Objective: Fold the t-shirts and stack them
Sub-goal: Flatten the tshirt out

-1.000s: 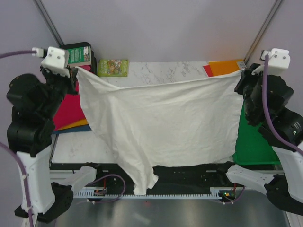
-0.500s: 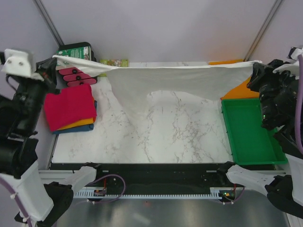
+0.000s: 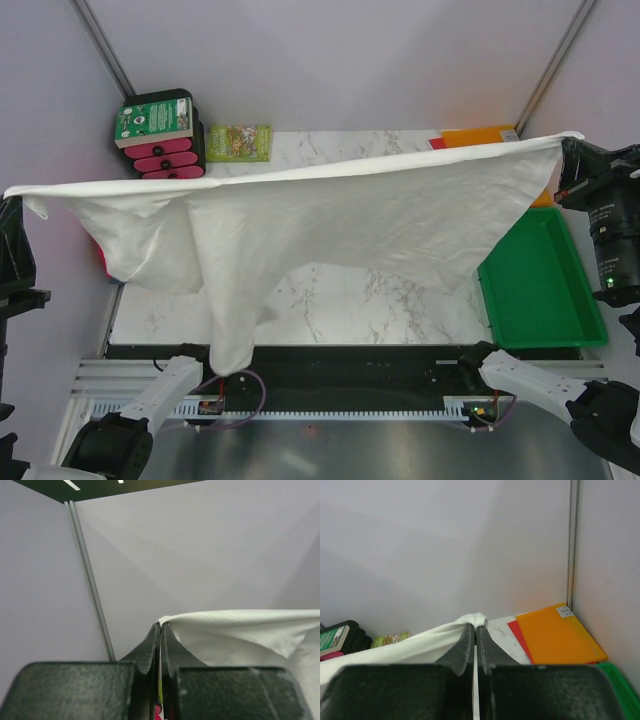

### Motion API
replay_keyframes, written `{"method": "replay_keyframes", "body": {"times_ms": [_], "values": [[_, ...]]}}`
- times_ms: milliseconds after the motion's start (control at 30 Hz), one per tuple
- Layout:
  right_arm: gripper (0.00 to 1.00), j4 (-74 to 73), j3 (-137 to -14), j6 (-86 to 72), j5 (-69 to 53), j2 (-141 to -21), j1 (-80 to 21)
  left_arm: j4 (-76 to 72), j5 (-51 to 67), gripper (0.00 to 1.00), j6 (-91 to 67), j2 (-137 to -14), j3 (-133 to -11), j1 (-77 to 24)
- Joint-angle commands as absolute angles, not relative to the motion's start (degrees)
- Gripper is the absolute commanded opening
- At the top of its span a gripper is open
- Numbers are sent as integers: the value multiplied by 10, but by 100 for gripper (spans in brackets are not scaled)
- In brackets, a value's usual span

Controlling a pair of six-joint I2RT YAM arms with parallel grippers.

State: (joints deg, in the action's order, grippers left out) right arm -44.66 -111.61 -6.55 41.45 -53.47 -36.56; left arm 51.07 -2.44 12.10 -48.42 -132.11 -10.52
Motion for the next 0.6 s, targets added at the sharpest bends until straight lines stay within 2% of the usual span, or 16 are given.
{"method": "replay_keyframes", "body": {"times_ms": [0,167,233,367,467,567], "values": [[0,-448,-1149,-31,483,-528,-359,483,-94,2,143,-505,-1355,-105],[0,-446,-1101,-44,497,-526,-359,481,-94,2,142,-510,-1318,-108],[0,-437,-1058,-55,502,-520,-359,476,-91,2,145,-507,-1255,-114],[0,-364,-880,-83,496,-498,-360,433,-67,2,153,-491,-1105,-121],[0,-312,-796,-102,495,-525,-357,372,-44,2,161,-503,-945,-121],[0,-256,-745,-125,446,-573,-315,309,-33,2,164,-534,-857,-120]]}}
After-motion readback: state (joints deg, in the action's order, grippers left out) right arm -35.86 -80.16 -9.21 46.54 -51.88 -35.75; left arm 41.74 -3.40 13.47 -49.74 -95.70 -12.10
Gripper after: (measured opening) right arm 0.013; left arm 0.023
